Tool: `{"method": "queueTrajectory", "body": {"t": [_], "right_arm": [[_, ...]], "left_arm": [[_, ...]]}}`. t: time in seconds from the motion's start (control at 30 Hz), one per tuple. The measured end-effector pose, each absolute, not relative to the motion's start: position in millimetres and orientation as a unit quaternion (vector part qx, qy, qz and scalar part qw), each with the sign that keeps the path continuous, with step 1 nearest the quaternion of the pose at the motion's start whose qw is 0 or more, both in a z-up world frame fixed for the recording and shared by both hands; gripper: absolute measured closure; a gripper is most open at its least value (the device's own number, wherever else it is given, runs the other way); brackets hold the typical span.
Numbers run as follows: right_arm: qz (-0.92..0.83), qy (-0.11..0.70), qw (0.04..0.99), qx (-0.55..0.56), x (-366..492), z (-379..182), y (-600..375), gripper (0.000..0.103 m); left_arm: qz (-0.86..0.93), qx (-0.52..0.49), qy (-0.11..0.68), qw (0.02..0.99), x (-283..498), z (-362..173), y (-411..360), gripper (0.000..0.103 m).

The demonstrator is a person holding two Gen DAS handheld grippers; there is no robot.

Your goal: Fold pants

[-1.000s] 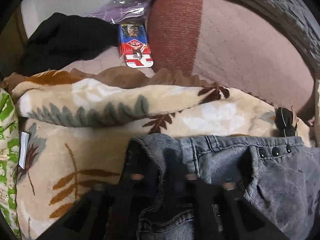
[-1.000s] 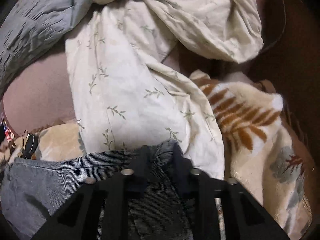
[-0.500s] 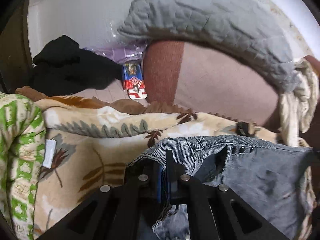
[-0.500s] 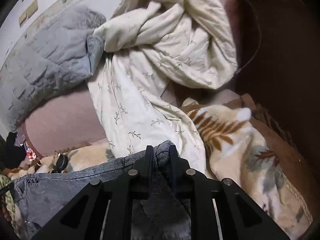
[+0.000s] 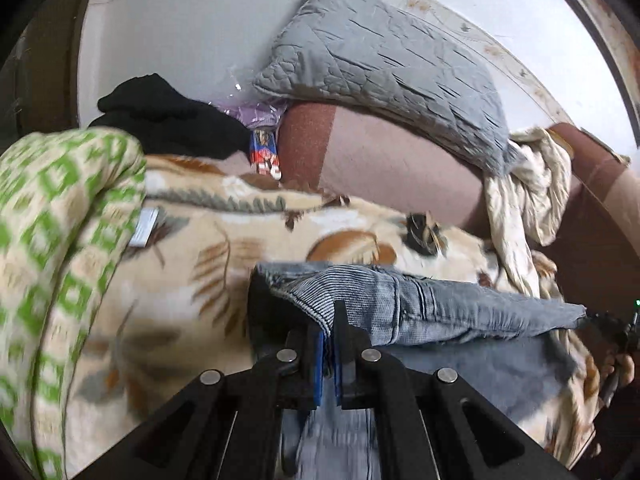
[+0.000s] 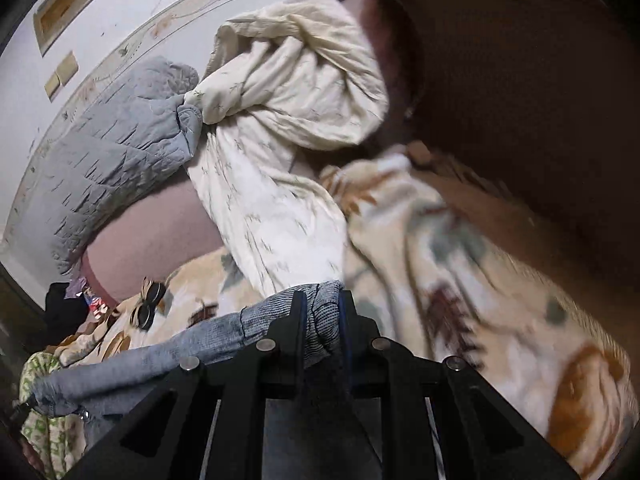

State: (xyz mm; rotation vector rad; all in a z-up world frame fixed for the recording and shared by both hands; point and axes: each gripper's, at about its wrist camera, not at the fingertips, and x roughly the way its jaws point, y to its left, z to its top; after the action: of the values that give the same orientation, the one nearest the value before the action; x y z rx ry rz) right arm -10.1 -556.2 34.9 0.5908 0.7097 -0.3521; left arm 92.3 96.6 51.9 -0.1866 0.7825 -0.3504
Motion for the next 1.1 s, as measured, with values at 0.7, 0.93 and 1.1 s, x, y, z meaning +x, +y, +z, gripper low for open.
{"method": "queueTrajectory", "body": {"t": [0.7, 0.93, 1.1], "right_arm": [[-0.221, 0.439, 0.812, 0.314, -101.5, -29.0, -554.0, 0.080], [-0.233, 0.372, 0.848, 0.298, -86.0, 13.1, -548.5, 0.047], [-0.208, 0.372, 0.857, 0.291, -38.8, 19.3, -547.9, 0.044]], "left_arm": [[-0.162, -0.064, 0.452, 0.875, 2.6, -31.4, 109.7, 0.094], [-0.139, 0.012, 0.382, 0.914, -15.0, -0.5, 96.6, 0.092], [-0.112, 0.079, 0.384, 0.913, -22.8, -1.2, 84.7, 0.090]]}}
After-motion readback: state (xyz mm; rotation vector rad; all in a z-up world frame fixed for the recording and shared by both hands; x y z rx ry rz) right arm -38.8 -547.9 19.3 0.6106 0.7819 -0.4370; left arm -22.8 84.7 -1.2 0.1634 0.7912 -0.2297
